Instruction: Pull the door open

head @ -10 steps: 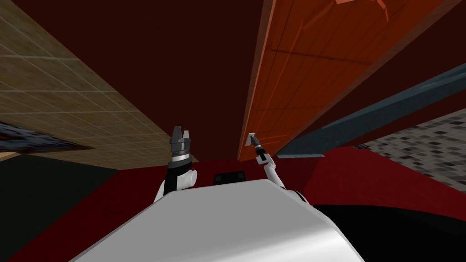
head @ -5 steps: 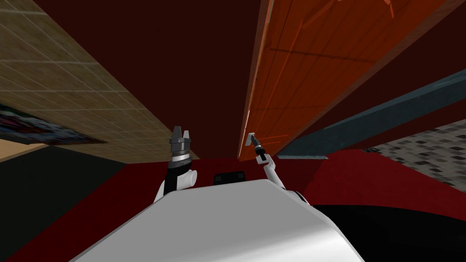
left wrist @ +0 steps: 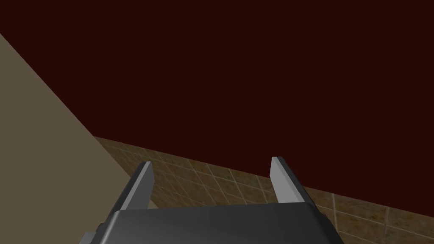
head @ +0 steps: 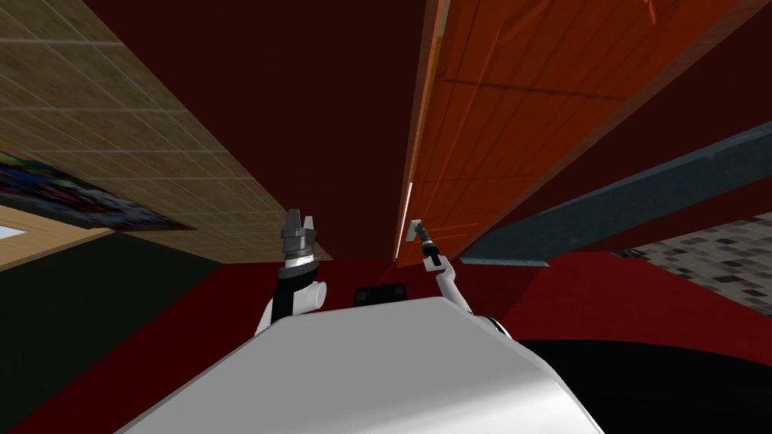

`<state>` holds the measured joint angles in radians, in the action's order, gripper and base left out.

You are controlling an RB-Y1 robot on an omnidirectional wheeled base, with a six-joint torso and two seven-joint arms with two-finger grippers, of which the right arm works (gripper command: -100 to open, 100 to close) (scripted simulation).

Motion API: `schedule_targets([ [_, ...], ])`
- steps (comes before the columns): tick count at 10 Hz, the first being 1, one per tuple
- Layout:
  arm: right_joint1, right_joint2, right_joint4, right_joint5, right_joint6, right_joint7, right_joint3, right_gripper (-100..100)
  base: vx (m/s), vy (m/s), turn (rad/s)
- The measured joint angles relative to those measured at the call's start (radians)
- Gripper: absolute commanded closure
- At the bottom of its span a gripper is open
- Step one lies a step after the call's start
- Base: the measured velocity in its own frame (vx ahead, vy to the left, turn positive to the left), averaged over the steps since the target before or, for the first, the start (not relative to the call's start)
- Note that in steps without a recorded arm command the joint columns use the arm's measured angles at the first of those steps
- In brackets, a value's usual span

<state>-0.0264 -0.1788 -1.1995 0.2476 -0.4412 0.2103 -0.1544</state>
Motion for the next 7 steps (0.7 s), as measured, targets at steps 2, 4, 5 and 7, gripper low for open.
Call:
schedule_targets([
  [2, -0.01, -0.002, 0.015, -0.057, -0.004, -0.049, 0.004, 100, -0.08, -0.051, 0.098],
  [4, -0.009, -0.003, 0.012, -0.104, 0.002, -0.1, 0.015, 100, -0.049, -0.047, 0.053],
  [5, -0.006, -0.003, 0.013, -0.12, -0.002, -0.12, 0.018, 100, -0.063, -0.043, 0.053],
  [7, 0.002, 0.001, -0.006, -0.159, 0.013, -0.161, 0.027, 100, -0.054, -0.035, 0.07],
])
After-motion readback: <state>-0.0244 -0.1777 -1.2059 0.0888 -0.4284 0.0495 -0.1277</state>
